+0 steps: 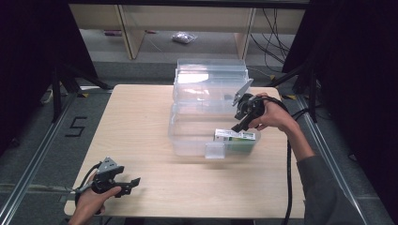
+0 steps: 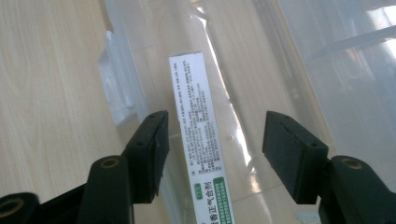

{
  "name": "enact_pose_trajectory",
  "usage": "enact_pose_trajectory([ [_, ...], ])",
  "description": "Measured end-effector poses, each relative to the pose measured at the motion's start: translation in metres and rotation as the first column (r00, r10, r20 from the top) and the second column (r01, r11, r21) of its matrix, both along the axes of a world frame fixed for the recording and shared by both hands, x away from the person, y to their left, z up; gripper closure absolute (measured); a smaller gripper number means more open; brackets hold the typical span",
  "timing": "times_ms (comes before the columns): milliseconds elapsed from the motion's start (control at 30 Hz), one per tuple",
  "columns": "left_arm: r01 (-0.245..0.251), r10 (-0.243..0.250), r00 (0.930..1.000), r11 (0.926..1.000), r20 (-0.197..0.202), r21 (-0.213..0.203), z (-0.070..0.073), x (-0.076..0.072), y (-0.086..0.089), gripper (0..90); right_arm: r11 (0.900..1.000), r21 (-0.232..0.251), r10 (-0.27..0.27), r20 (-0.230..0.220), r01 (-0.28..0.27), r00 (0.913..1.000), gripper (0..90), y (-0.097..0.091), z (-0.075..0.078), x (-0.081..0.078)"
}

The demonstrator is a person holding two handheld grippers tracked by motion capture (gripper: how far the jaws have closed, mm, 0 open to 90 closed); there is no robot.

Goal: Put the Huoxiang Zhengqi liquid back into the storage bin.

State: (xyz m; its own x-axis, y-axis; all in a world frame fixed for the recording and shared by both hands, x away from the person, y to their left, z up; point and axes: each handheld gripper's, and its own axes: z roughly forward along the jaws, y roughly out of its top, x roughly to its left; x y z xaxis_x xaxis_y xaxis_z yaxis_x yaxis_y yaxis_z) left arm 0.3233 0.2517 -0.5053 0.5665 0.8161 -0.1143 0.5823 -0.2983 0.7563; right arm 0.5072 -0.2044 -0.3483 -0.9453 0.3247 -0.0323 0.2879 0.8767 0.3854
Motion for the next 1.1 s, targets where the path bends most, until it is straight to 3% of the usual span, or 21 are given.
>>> enact_pose_trajectory([
  [133, 0.006, -0.006, 1.0, 1.0, 0.001, 0.005, 0.0, 0.0, 0.0, 16.0, 0.9966, 0.044, -0.071, 0.043, 0.069, 0.9965, 33.8, -0.001, 0.006, -0.007],
  [167, -0.001, 0.001, 1.0, 1.0, 0.001, -0.001, 0.0, 0.0, 0.0, 16.0, 0.9966, 0.044, -0.071, 0.043, 0.069, 0.9965, 33.8, -0.001, 0.006, -0.007],
  [200, -0.006, 0.006, 1.0, 1.0, -0.008, 0.005, 0.001, 0.0, 0.0, 16.0, 0.9901, 0.081, -0.117, 0.032, 0.115, 0.9926, 33.4, -0.002, 0.007, -0.01],
  [267, 0.003, -0.003, 0.9998, 0.9999, -0.019, 0.012, 0.001, 0.0, 0.001, 16.0, 0.9882, 0.089, -0.129, 0.042, 0.124, 0.9908, 32.5, -0.002, 0.008, -0.011],
  [333, 0.007, -0.007, 1.0, 1.0, -0.003, 0.003, 0.0, 0.0, 0.001, 16.0, 0.9847, 0.095, -0.151, 0.049, 0.146, 0.9873, 30.0, -0.002, 0.007, -0.014],
  [400, -0.003, 0.003, 0.9999, 1.0, -0.01, 0.007, 0.001, 0.0, 0.0, 16.0, 0.9774, 0.128, -0.176, 0.054, 0.168, 0.983, 29.2, -0.002, 0.006, -0.018],
  [433, 0.005, -0.005, 1.0, 1.0, -0.004, 0.006, 0.0, 0.0, 0.001, 16.0, 0.9686, 0.156, -0.205, 0.067, 0.193, 0.9764, 28.5, -0.002, 0.006, -0.021],
  [500, 0.003, -0.003, 1.0, 1.0, 0.0, -0.005, -0.001, 0.001, 0.0, 16.0, 0.9671, 0.177, -0.199, 0.079, 0.183, 0.9768, 28.1, -0.002, 0.006, -0.022],
  [567, 0.003, -0.003, 0.9998, 0.9999, -0.019, 0.01, 0.001, 0.0, 0.0, 16.0, 0.9624, 0.201, -0.203, 0.083, 0.183, 0.9756, 28.1, -0.002, 0.005, -0.025],
  [700, -0.001, 0.001, 1.0, 1.0, -0.009, 0.005, 0.001, 0.0, 0.0, 16.0, 0.9552, 0.213, -0.227, 0.078, 0.206, 0.9709, 27.4, -0.003, 0.002, -0.026],
  [733, 0.003, -0.002, 0.9998, 1.0, -0.019, 0.009, 0.001, 0.0, 0.001, 16.0, 0.9578, 0.21, -0.217, 0.082, 0.196, 0.9728, 27.5, -0.005, 0.002, -0.026],
  [767, -0.003, 0.003, 1.0, 1.0, -0.007, 0.002, 0.0, 0.0, 0.0, 16.0, 0.9456, 0.225, -0.254, 0.059, 0.235, 0.9654, 27.4, -0.006, 0.002, -0.029],
  [800, -0.003, 0.003, 1.0, 1.0, -0.007, 0.002, 0.0, 0.0, 0.0, 16.0, 0.9435, 0.233, -0.255, 0.055, 0.236, 0.9654, 27.4, -0.007, 0.002, -0.029],
  [900, -0.001, 0.001, 1.0, 1.0, -0.008, 0.004, 0.001, 0.0, 0.0, 16.0, 0.9416, 0.246, -0.252, 0.064, 0.23, 0.9655, 27.5, -0.008, 0.0, -0.03],
  [933, -0.003, 0.003, 1.0, 1.0, -0.009, 0.004, 0.001, 0.0, 0.0, 16.0, 0.9468, 0.232, -0.243, 0.062, 0.223, 0.968, 27.4, -0.009, 0.0, -0.03],
  [1033, -0.003, 0.003, 1.0, 1.0, -0.007, 0.005, 0.001, 0.0, 0.0, 16.0, 0.9429, 0.244, -0.249, 0.068, 0.226, 0.966, 27.4, -0.011, -0.001, -0.032],
  [1067, -0.003, 0.003, 1.0, 1.0, -0.009, 0.006, 0.001, 0.0, 0.0, 16.0, 0.9399, 0.236, -0.263, 0.041, 0.247, 0.9639, 27.4, -0.012, -0.001, -0.035],
  [1100, -0.002, 0.002, 1.0, 1.0, -0.008, 0.005, 0.0, 0.0, 0.0, 16.0, 0.9386, 0.251, -0.258, 0.056, 0.237, 0.9644, 27.3, -0.013, -0.003, -0.035],
])
